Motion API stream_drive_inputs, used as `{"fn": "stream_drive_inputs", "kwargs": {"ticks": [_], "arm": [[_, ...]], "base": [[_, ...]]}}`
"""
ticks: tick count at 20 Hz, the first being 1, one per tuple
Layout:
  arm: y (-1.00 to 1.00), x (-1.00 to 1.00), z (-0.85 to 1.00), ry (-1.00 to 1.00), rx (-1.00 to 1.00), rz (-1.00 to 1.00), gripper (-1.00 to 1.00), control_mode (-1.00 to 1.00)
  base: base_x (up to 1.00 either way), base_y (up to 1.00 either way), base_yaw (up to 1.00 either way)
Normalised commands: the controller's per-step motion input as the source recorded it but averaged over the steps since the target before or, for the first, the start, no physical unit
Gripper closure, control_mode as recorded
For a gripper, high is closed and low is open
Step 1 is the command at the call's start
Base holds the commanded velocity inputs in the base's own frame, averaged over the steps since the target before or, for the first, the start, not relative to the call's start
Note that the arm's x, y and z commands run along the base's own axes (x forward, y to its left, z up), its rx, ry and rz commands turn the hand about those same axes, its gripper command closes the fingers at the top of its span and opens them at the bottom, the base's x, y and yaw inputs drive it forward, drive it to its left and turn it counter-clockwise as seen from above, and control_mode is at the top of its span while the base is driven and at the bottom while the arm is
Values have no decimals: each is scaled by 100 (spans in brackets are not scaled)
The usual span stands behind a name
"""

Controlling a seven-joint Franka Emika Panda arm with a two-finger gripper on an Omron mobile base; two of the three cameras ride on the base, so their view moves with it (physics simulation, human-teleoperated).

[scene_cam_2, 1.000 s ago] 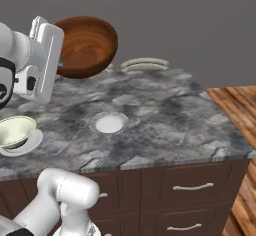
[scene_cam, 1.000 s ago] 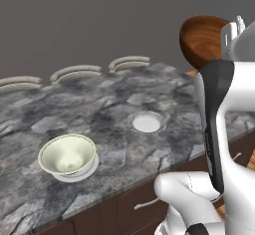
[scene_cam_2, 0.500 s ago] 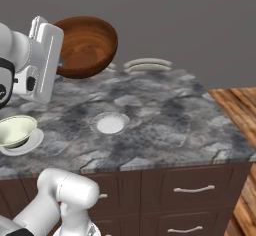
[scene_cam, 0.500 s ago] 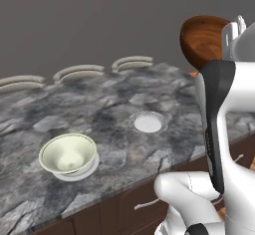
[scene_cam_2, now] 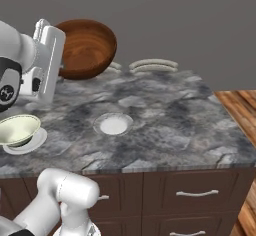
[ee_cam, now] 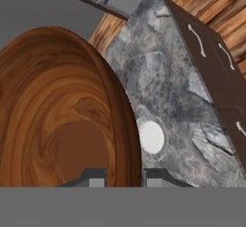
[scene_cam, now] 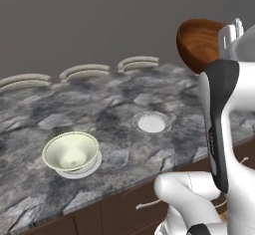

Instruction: Move the bowls from the cabinet to the plates on the dining table.

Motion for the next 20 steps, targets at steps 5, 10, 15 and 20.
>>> {"fn": "stream_drive_inputs", "kwargs": {"ticks": [5, 10, 15, 20], "arm": [[13, 1, -8, 14, 4, 17, 100, -100], [12, 4, -7, 7, 0, 7, 100, -100], [9, 2, -12, 12, -9, 5, 100, -100], [8, 9, -14, 15, -9, 5, 100, -100]], "base": [[0, 0, 0], [0, 0, 0], [0, 0, 0], [0, 0, 0]]}}
